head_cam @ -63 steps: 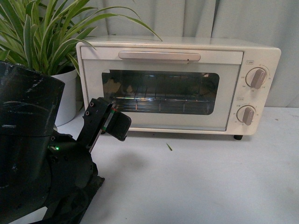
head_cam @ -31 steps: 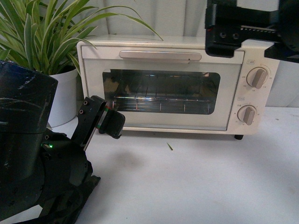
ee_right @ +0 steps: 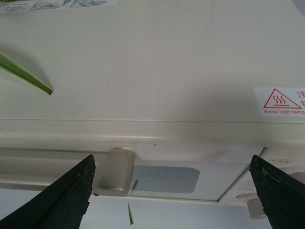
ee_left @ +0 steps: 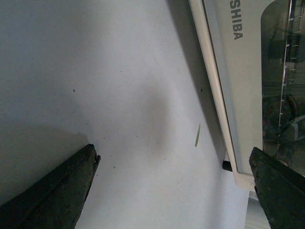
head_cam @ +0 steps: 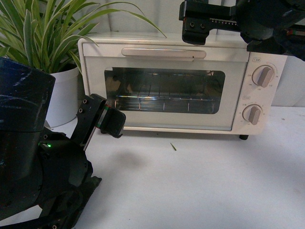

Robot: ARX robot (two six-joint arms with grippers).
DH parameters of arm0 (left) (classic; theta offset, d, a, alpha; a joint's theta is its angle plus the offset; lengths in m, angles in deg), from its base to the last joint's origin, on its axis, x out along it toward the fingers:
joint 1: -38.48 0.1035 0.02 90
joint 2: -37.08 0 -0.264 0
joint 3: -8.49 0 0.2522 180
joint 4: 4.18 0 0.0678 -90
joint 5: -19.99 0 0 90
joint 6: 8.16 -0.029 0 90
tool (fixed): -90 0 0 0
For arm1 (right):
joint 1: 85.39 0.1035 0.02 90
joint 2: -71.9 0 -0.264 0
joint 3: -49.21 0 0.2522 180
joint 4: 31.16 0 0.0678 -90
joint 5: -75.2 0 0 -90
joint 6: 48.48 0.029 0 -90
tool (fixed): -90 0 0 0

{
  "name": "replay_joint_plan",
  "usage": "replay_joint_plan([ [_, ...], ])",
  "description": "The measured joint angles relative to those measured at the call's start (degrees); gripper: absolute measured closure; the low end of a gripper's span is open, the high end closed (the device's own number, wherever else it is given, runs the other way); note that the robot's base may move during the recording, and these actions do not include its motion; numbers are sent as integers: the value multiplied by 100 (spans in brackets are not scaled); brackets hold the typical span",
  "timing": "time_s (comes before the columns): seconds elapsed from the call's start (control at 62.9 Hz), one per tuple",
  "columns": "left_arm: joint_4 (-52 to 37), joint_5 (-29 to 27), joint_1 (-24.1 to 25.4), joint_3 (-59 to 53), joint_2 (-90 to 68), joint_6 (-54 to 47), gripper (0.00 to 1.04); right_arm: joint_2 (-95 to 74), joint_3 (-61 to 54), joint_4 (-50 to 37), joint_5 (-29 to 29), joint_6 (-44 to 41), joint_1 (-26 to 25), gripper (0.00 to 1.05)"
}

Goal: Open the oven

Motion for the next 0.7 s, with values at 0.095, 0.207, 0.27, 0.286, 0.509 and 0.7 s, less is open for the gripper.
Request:
replay_joint_plan([
  [0.095, 2, -2, 0, 0, 4, 0, 7, -114, 129, 90, 24, 61, 0, 9],
  [0.207, 2, -2, 0, 0, 4, 0, 7, -175, 203, 122, 94, 52, 15, 9],
  [0.27, 7, -2, 0, 0, 4, 0, 7, -188, 219, 127, 146, 24, 22, 9],
  [0.286, 7, -2, 0, 0, 7, 0, 7, -195, 219, 129, 166, 9, 26, 9],
  [0.509, 31, -2, 0, 0, 15, -2, 7, -227, 234, 236, 212, -197, 31, 9],
  [0.7, 37, 7, 22, -11, 28, -2, 7, -177, 212, 337, 92, -496, 31, 9],
])
